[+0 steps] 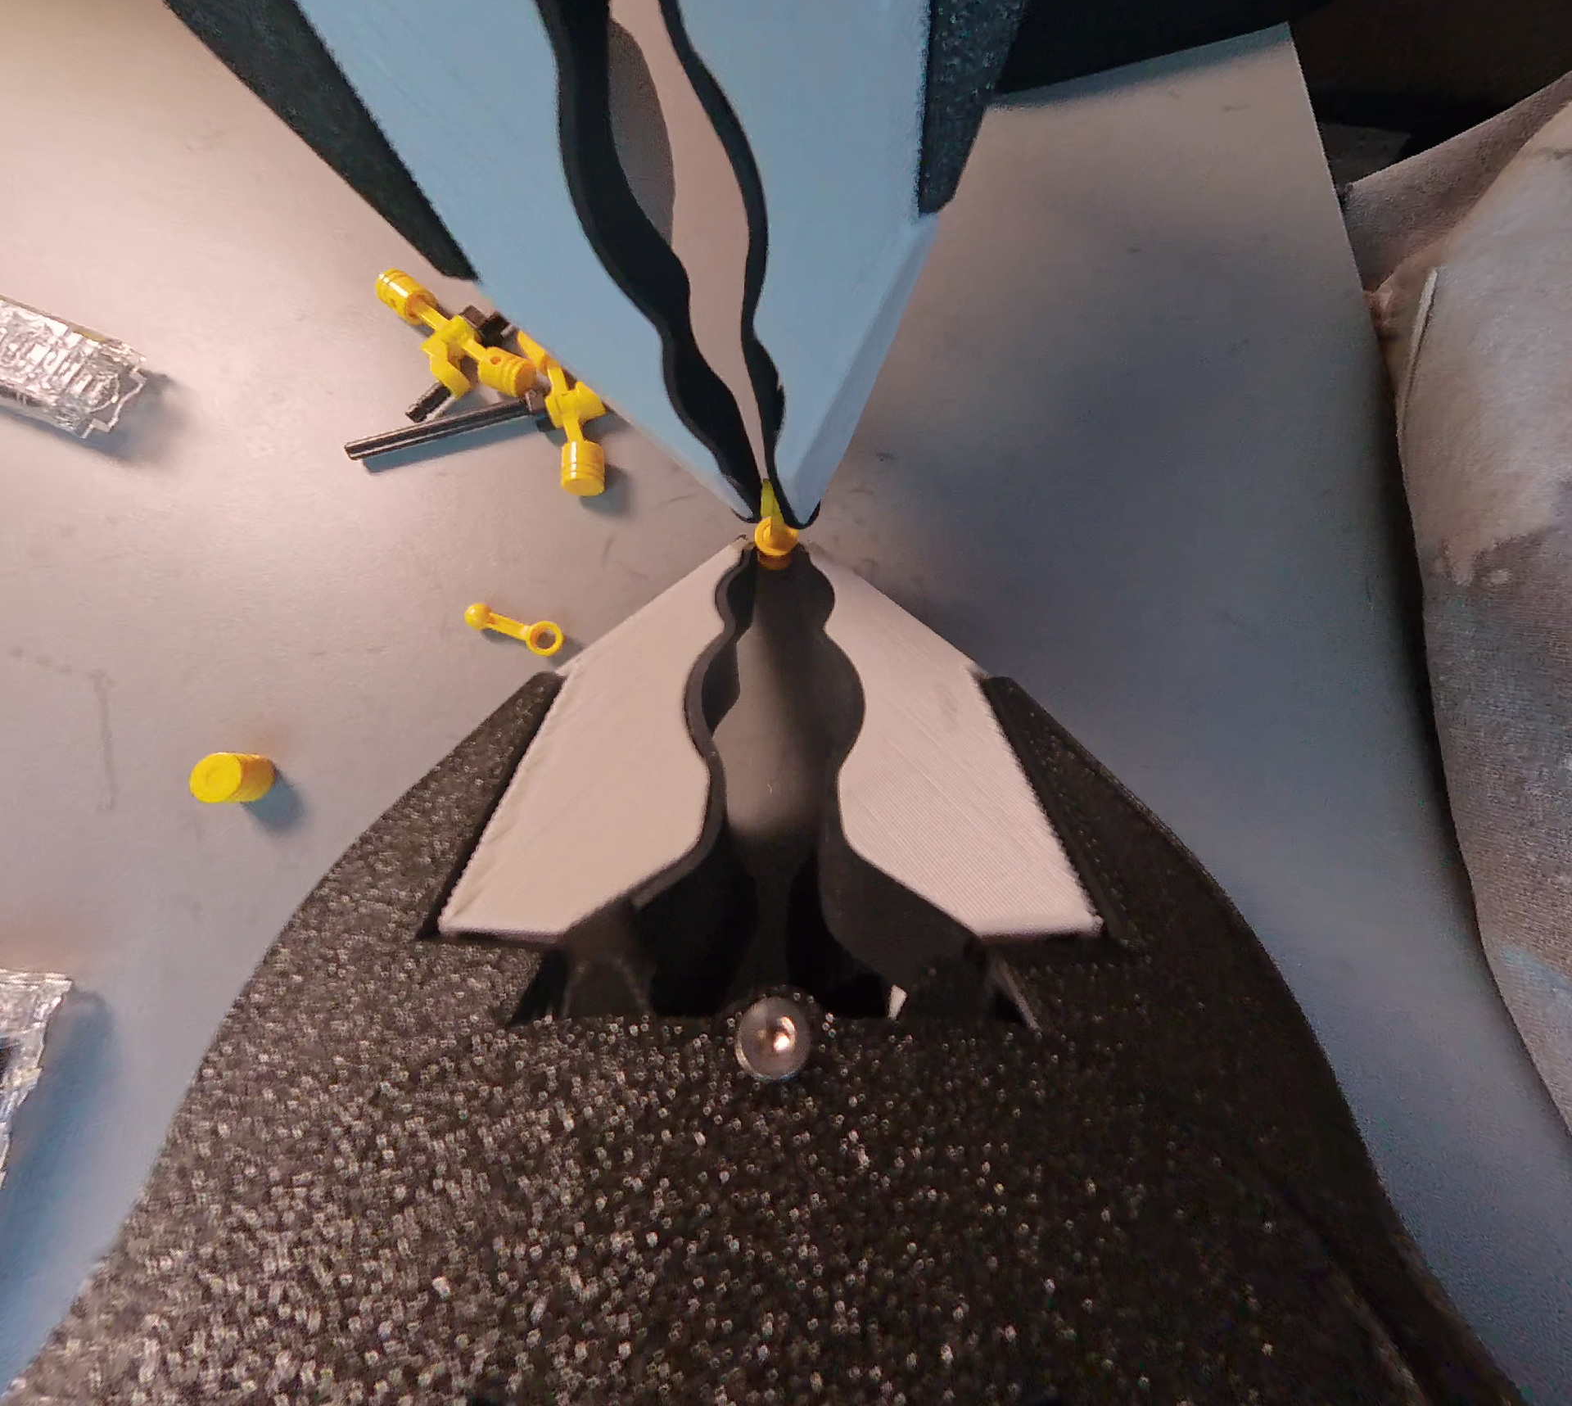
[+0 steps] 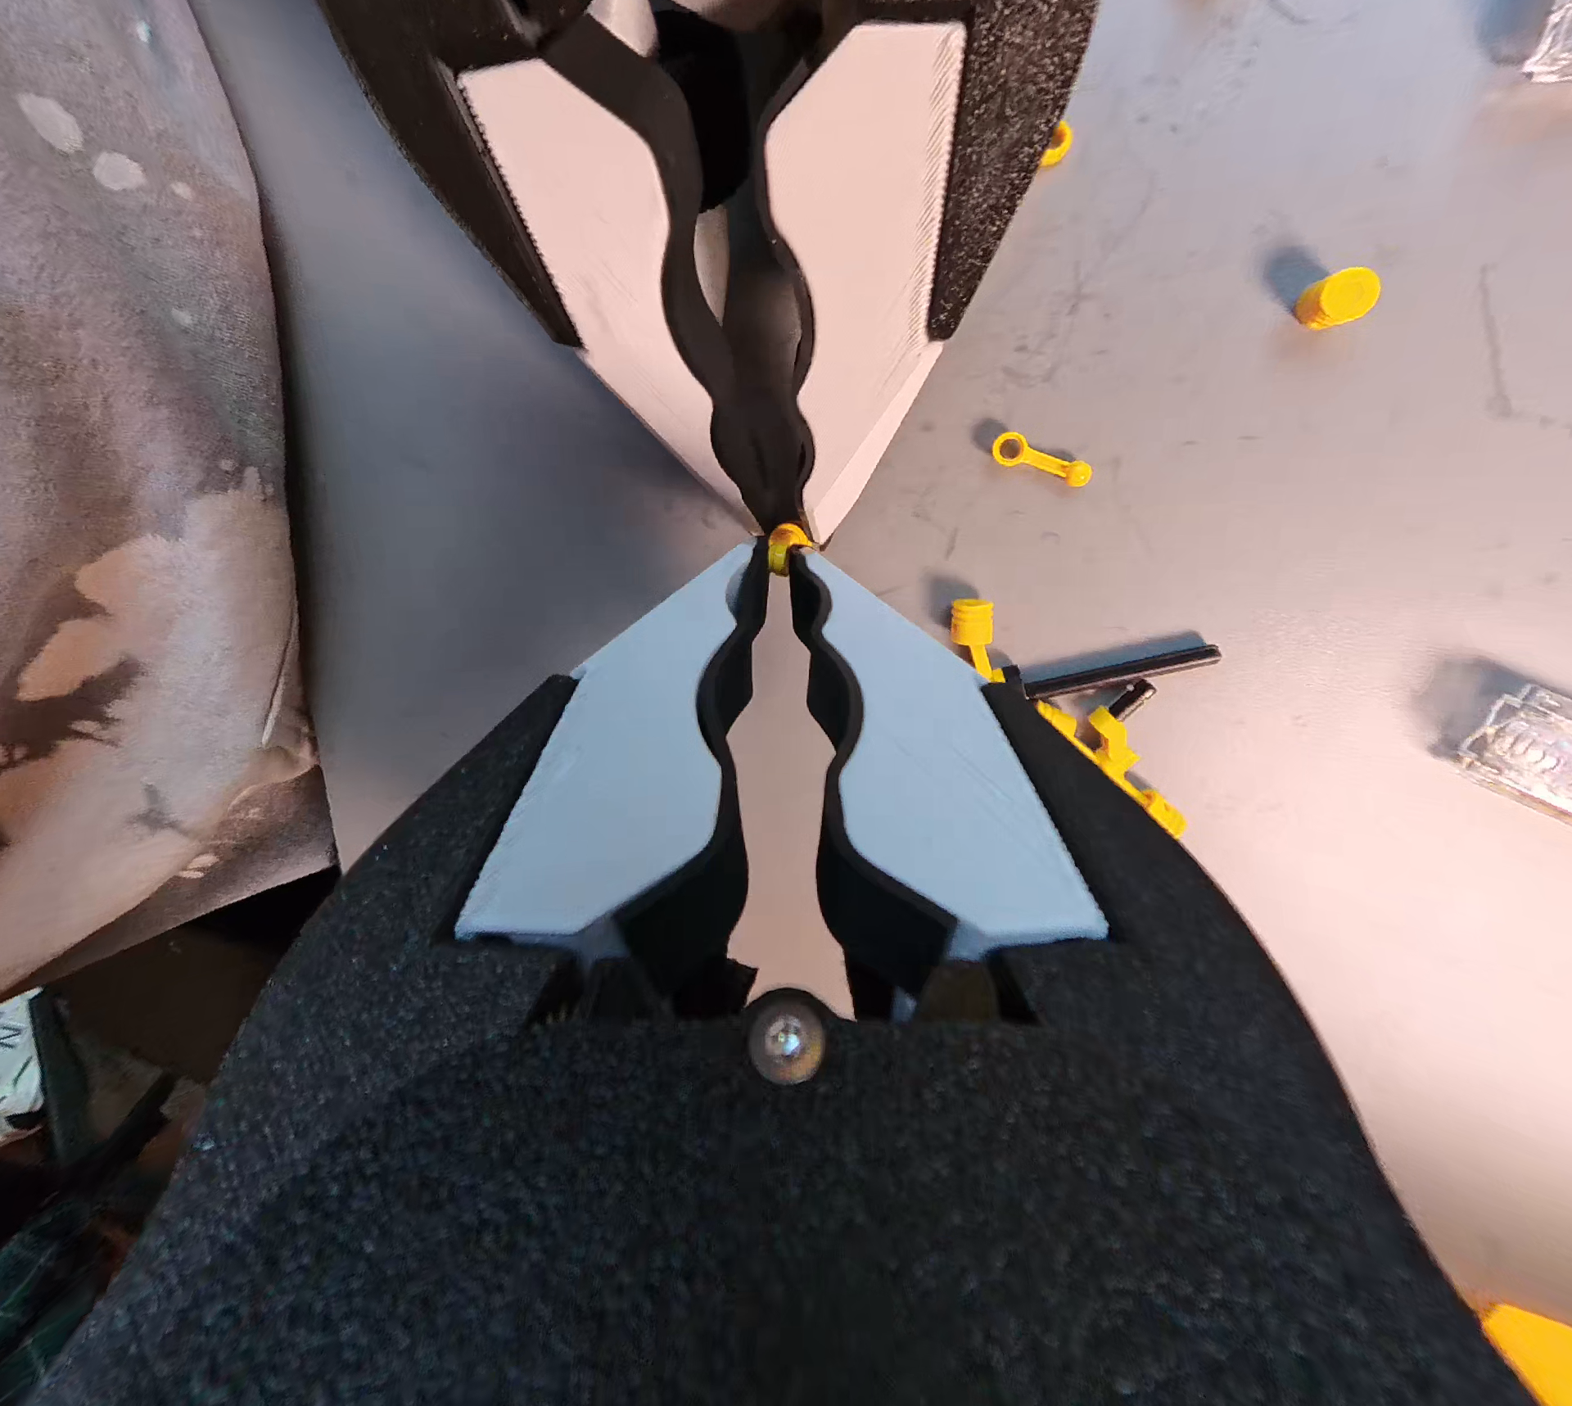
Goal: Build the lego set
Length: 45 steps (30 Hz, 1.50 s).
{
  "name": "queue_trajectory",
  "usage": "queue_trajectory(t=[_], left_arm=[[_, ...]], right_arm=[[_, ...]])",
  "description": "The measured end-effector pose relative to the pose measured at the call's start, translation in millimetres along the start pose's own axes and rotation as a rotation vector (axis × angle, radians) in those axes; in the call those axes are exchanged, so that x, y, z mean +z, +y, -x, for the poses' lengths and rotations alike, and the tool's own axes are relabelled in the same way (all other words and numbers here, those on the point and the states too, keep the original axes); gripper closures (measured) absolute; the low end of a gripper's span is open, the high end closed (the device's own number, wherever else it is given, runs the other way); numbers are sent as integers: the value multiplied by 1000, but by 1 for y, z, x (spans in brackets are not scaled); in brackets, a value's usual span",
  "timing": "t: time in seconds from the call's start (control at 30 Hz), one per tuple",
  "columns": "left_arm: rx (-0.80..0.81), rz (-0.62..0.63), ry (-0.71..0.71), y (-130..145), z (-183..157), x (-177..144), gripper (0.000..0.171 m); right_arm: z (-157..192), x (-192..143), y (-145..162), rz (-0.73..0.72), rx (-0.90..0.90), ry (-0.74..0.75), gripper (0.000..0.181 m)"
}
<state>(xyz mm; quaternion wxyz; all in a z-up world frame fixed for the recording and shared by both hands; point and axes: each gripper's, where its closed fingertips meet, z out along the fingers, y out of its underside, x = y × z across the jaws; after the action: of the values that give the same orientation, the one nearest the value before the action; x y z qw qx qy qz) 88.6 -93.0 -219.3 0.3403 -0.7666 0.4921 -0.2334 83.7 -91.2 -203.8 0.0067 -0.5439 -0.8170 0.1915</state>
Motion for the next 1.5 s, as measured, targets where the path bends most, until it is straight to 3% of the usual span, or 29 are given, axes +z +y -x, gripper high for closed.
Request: queue_trajectory(t=[0.03,0.2,1.3,1.33,1.4,1.47,1.5], left_arm=[[7,-2,-6,0,0,0,163],[30,-6,-23,0,1,1,164],[53,-7,-50,0,2,1,165],[53,-4,-59,1,3,1,171],[64,-5,-62,1,3,1,171],[80,-4,-67,2,3,0,171],[60,-5,-58,3,4,-1,171]], right_arm=[[0,0,-1,1,7,0,177],[0,1,-3,11,22,13,178],[-2,4,-3,-324,175,46,178],[-5,9,7,-262,175,63,178],[-3,10,12,-310,202,57,180],[1,13,5,-316,88,148,180],[-2,12,3,-345,122,134,180]])
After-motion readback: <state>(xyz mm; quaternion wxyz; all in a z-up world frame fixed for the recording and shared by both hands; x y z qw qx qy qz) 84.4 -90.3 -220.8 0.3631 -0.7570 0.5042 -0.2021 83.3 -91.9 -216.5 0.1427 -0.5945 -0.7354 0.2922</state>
